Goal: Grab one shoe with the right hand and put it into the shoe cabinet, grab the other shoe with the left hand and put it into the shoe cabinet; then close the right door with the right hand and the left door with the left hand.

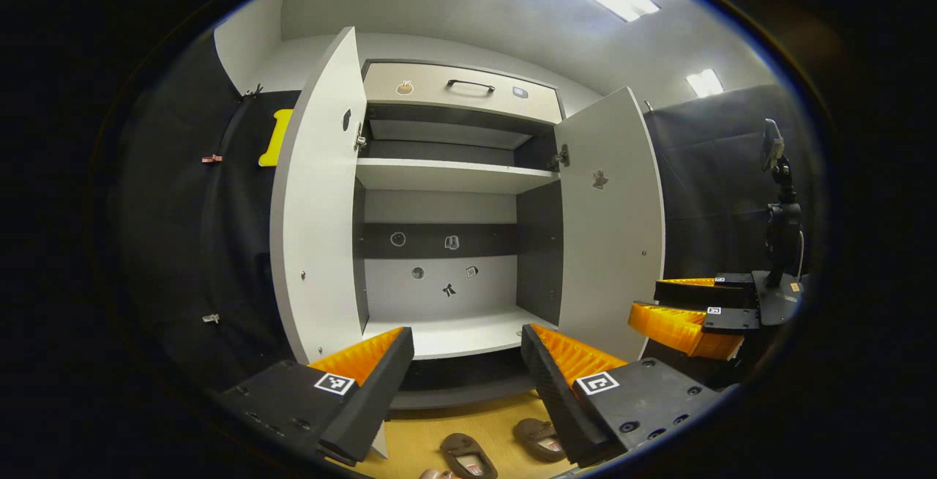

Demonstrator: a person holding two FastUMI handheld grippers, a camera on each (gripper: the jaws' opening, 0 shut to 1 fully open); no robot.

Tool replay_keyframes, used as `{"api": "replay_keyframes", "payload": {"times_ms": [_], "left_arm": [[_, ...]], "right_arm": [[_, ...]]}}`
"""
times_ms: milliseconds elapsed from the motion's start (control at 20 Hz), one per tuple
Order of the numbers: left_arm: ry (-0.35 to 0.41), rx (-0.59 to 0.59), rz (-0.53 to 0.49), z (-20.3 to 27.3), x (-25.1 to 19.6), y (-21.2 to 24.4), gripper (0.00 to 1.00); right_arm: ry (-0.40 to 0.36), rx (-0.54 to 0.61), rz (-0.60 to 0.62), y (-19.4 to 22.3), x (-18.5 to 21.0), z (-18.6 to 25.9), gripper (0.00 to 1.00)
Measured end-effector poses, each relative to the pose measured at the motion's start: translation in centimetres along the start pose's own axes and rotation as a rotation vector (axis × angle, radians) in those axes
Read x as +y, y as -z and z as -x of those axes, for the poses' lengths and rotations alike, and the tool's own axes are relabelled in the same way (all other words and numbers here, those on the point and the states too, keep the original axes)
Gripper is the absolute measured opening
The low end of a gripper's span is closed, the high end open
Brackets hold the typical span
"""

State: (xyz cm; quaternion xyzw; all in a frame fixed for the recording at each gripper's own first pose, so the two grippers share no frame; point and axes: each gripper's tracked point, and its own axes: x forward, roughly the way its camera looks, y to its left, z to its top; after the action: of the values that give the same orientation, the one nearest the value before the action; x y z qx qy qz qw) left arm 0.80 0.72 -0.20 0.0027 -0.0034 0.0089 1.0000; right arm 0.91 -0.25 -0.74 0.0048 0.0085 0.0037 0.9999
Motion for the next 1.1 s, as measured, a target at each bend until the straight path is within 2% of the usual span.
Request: {"api": "replay_keyframes", "payload": {"times_ms": [250, 500, 800, 1100], "left_arm": [[0.001, -0.002, -0.002, -0.3, 0.3, 0.1, 0.94], [0.014, 0.0, 0.005, -0.9, 0.6, 0.7, 0.94], [0.039, 0.018, 0.037, -2.4, 1.1, 2.5, 0.94], [0.053, 0.034, 0.047, -4.6, 2.1, 4.8, 0.94]], "right_arm": [[0.032, -0.006, -0.03, 0.0, -0.7, -0.7, 0.98], [0.044, 0.025, -0.016, 1.8, -0.4, -1.2, 0.98], [0.036, 0.125, -0.016, 7.8, 0.9, -1.7, 0.98], [0.038, 0.301, -0.062, 17.2, 1.7, -1.8, 0.98]]}}
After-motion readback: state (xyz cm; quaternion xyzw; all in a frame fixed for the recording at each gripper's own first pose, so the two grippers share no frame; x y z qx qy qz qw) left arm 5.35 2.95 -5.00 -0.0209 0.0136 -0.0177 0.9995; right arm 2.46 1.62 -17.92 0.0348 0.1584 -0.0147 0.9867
